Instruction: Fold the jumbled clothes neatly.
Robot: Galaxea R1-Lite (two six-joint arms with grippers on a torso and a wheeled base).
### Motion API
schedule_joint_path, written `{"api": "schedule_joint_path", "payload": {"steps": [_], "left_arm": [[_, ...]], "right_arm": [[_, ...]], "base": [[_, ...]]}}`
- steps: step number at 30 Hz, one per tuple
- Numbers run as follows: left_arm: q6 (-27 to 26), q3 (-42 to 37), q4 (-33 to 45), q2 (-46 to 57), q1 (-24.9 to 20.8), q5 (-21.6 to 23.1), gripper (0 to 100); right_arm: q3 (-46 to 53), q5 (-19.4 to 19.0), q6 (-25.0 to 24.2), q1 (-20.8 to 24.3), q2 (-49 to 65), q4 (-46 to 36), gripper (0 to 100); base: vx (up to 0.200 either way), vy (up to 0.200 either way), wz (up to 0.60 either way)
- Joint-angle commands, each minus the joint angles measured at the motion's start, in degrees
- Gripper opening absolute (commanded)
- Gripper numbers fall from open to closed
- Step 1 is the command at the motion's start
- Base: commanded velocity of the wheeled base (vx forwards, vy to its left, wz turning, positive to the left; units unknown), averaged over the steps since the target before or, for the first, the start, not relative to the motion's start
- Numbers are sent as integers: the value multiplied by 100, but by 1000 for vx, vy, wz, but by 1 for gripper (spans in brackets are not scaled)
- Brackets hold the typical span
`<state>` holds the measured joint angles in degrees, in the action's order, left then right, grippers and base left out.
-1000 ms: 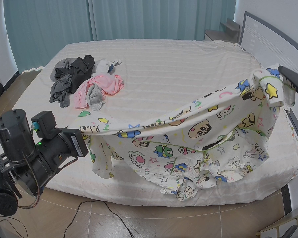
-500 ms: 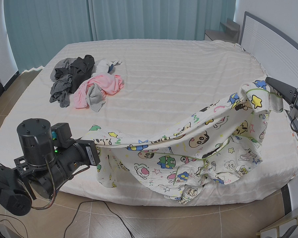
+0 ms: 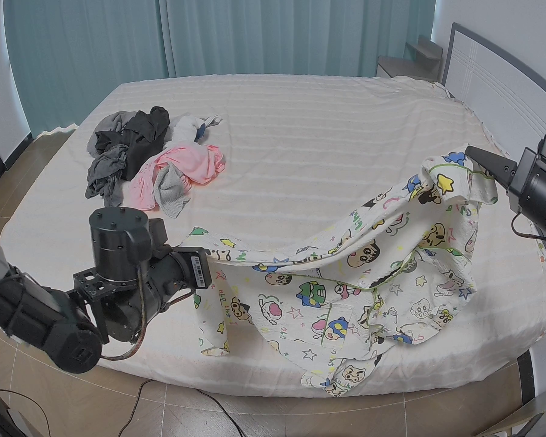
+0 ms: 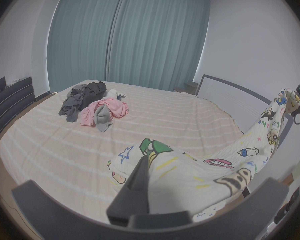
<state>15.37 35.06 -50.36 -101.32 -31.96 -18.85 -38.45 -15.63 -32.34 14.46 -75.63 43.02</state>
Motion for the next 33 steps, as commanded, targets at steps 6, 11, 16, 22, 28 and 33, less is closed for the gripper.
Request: {"api": "schedule_joint_path", "payload": {"steps": [6,11,16,22,28,33], "left_arm": [[10,1047,0,-1628,164,39,0],[10,1671,9,-2323,252,83,0],[10,2049,9,-2876,358,83,0],[106,2216,9,-3017,401,83,0],[484,2233,9,-3008,384,83,0],[493,2286,35,-3078,366,109,0]], "right_arm": [[-207,-90,17,-479,-1604,514,0],[-427,-72,26,-514,-2289,716,0],[-594,-46,70,-567,-2870,998,0],[-743,-19,79,-690,-3274,1235,0],[-743,-19,88,-725,-3309,1244,0],[-761,-19,88,-708,-3432,1244,0]], "base": [[200,0,0],[80,0,0],[0,0,0],[0,0,0],[0,0,0],[160,0,0]]}}
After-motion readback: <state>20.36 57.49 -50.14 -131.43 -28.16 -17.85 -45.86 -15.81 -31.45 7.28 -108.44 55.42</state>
